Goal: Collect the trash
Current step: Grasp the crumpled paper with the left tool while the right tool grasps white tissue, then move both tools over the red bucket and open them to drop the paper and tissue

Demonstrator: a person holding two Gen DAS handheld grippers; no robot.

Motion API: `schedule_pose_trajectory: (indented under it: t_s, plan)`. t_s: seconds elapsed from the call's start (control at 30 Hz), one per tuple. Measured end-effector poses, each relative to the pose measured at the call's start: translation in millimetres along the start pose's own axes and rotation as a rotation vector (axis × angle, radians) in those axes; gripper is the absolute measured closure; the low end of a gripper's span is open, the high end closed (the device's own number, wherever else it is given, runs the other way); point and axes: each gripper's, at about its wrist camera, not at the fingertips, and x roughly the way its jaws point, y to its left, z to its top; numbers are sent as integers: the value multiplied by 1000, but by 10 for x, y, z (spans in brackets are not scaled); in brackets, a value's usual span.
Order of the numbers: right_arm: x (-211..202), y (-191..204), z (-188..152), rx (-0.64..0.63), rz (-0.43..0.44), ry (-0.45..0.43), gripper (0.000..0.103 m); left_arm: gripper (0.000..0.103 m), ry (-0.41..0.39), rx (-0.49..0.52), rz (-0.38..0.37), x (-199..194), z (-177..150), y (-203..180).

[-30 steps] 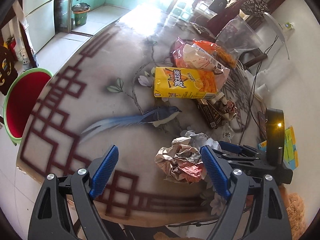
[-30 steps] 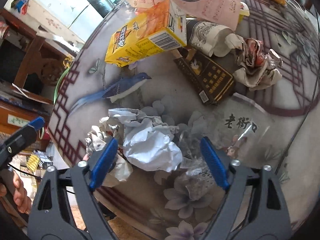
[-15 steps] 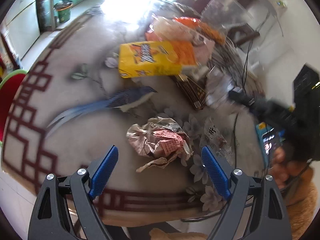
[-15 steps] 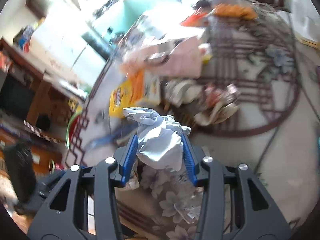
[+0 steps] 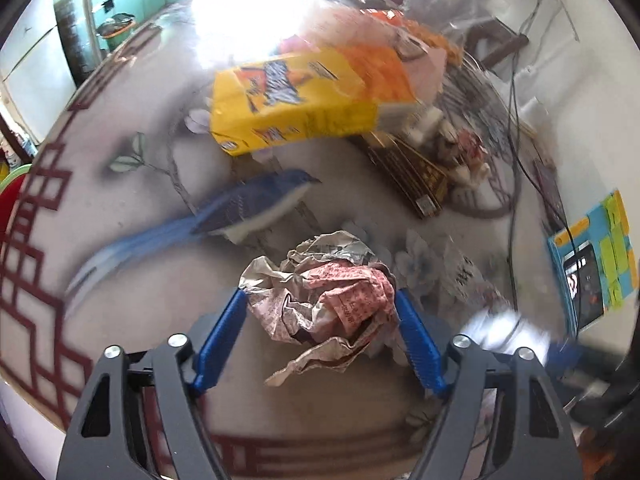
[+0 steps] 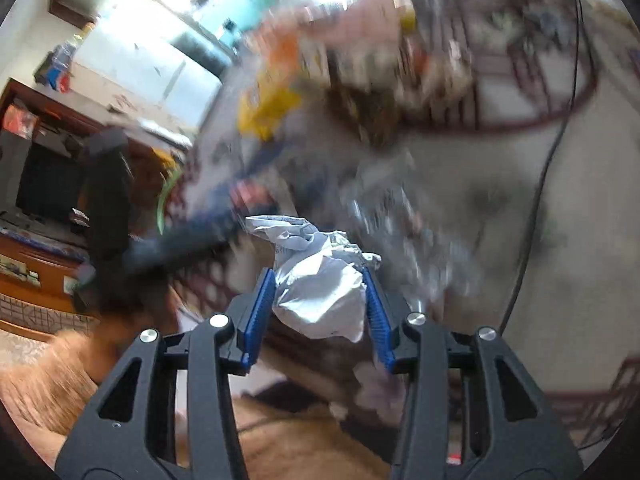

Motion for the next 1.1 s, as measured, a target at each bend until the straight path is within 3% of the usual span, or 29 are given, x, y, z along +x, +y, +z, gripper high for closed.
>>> schedule_pose_trajectory:
  t_s: [0.13,0.2,0.37,0.53,0.8,1.1]
  plan:
    - [190,-255,-40,85,-24,24,59,46,-24,-7,1,-54,52,99]
    - [167,-339,46,114,-25,-13,59,59,-38,3,5,-99,69,117]
    - [46,-400,412,80,-161,-130,59,62,-59,1,18,-172,132,172]
    - [-164,-407,669,97,-166,-207,59,64,-103,-2,16,-336,129,210]
    - [-653,91,736,40,-214,-370,59,64,-238,1,14,-889,277,203]
    - [-894,831,780,-113,-239,-493,59,64,-308,-21,10,-1232,398,424]
